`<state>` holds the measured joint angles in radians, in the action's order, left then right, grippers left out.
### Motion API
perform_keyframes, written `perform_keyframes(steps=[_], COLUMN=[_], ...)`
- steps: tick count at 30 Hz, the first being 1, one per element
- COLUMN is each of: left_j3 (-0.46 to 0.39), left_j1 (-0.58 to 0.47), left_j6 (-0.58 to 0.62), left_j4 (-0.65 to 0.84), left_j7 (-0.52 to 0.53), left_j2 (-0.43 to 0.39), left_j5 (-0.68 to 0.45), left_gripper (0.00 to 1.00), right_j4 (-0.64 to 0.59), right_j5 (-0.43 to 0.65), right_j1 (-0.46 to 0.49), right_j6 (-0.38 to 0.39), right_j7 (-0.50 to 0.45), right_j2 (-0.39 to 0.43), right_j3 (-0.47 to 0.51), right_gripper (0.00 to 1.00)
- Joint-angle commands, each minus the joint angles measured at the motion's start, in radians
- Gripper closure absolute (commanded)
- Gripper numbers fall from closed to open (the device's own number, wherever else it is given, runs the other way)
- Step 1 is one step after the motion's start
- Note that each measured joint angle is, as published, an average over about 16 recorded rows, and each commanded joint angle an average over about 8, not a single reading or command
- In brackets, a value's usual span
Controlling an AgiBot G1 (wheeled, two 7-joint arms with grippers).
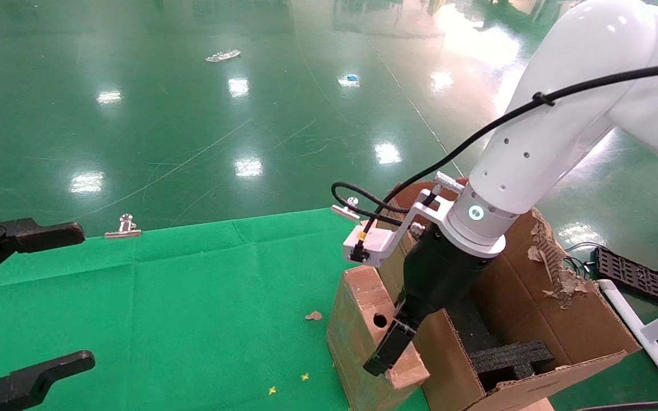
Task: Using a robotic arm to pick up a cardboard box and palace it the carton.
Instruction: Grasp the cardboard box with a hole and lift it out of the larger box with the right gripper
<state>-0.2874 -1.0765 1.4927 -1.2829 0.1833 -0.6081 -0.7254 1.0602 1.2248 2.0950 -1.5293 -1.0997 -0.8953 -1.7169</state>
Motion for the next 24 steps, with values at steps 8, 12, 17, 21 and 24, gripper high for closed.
perform_keyframes(steps=[8,12,17,21,24], left_j3=[-0.001,-0.001,-0.001,-0.001,-0.002], left_j1=[0.000,0.000,0.000,0.000,0.000], left_j6=[0.000,0.000,-0.001,-0.001,-0.001], left_j4=[0.000,0.000,0.000,0.000,0.000], left_j7=[0.000,0.000,-0.001,-0.001,-0.001], left_j2=[0.000,0.000,0.001,0.001,0.001], left_j5=[0.000,0.001,0.001,0.001,0.001], left_gripper=[1.00,1.00,1.00,1.00,1.00], right_j4=[0.033,0.044,0.056,0.064,0.072], right_j5=[0.036,0.049,0.058,0.064,0.066], right_j1=[-0.008,-0.012,-0.015,-0.014,-0.012], right_j6=[0.018,0.028,0.041,0.058,0.074], right_j7=[-0.016,-0.014,-0.011,-0.005,0.002], right_j2=[0.004,0.012,0.028,0.045,0.060], right_j3=[-0.019,-0.024,-0.025,-0.022,-0.017], right_gripper=[1.00,1.00,1.00,1.00,1.00])
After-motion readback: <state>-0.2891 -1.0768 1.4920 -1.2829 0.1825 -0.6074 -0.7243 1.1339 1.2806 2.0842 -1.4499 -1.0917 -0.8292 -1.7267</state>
